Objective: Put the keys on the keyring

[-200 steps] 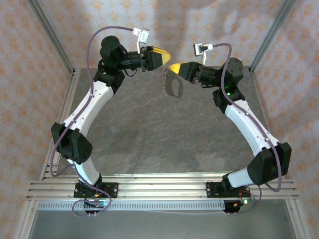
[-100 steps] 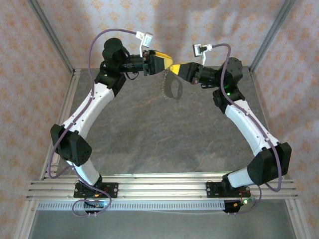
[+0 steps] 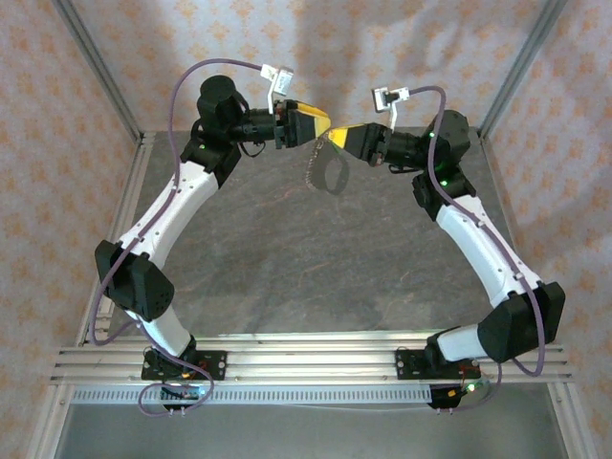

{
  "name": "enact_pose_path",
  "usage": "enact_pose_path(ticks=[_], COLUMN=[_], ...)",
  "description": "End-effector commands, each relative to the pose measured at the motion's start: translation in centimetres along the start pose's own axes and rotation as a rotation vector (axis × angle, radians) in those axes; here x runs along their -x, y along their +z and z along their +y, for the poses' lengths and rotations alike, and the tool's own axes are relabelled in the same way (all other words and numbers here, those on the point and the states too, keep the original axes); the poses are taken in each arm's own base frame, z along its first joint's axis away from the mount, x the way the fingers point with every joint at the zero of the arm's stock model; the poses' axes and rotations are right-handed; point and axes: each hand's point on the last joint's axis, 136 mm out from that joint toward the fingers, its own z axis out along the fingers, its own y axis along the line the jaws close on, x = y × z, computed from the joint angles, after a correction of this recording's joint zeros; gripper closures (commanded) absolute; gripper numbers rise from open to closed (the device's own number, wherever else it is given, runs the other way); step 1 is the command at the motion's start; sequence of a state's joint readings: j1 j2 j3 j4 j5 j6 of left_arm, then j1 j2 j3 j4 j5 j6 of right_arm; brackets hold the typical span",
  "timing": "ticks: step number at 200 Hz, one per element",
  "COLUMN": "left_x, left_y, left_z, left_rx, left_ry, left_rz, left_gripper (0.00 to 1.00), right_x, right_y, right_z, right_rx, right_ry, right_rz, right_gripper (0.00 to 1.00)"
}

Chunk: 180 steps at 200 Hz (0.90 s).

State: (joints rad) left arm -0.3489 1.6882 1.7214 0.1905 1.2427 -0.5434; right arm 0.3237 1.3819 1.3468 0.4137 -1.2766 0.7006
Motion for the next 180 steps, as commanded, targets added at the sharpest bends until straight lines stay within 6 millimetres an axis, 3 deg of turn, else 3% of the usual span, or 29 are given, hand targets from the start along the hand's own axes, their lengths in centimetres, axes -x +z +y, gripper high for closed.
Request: enact_pose_path(ticks=[1,96,145,180], left_x=[0.8,1.4,2.6,1.7], left_y=[-0.8,-0.7,-2.1,-2.5], left_z=[-2.2,-2.4,-1.9,-2.1], left_rx=[-0.026,-0.023,0.037,0.044], left_ry=[0.080,0.104,0.092,0.107], left_rz=[-0.015,-0.044,-0.102,-0.058], left_gripper=[0.51,0.51,0.49,0.49], right_x=[0.6,0.5,0.6,0.6], right_y=[-0.5,-0.8,-1.1,-1.4], right_z=[2.0,1.3,1.1,1.0], right_rx=[0.027,0.020,0.011,0.007], right_ry=[-0.085,-0.087,-0.084,-0.088], right_rz=[-0.007,-0.008,-0.012,-0.016], right_gripper=[1.00,1.00,1.00,1.00])
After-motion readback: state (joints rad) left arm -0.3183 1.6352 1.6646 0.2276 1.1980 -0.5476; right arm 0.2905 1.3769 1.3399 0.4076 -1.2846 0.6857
